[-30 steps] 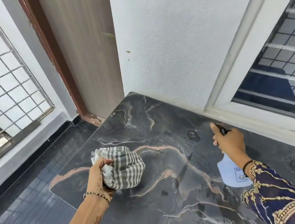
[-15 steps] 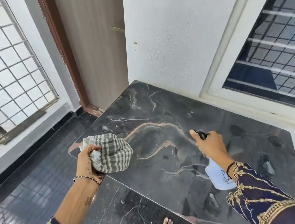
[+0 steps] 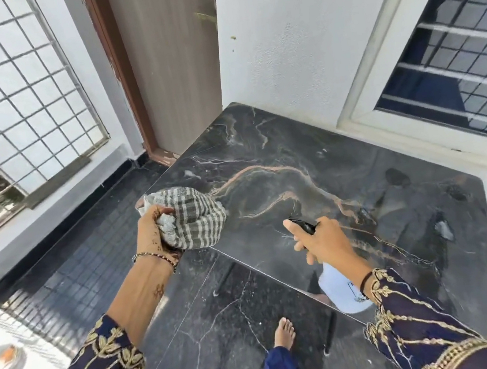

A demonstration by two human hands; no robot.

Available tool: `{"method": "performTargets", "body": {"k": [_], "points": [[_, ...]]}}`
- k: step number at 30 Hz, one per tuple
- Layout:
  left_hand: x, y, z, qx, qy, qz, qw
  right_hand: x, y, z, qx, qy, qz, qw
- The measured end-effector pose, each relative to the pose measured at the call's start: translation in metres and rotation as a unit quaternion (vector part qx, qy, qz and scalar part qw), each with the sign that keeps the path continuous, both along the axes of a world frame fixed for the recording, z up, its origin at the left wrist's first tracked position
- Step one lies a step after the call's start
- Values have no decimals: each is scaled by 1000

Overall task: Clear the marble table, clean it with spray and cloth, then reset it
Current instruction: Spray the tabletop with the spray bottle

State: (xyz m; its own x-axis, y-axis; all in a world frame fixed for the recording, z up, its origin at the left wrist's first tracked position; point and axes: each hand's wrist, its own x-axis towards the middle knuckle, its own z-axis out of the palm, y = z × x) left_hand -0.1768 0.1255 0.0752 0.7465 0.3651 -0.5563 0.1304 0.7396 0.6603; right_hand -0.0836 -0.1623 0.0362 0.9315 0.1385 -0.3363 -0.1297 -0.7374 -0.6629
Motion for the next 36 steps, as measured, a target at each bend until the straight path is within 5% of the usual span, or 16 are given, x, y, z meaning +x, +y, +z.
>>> {"method": "performTargets", "body": {"k": [6,10,21,24,30,36], "points": [[4,-12,0,6,-12,-8,1000,-30,-21,-14,-114,-54,11,992],[16,-15,-7,6,14,-40,999,-31,-56,-6,-29,-2,-27,999],[69,-89,-4,1,29,-116,993,6,-121,-5,-22,-5,-125,992],[89,-108,-9,7,36,-126,991,30,-137,1,21,5,-162,986],[129,-137,-18,12,36,-125,991,89,-154,3,-41,-30,-202,978],[170,-167,-22,-1,37,-129,991,156,-184,9,48,-46,-202,977]]}}
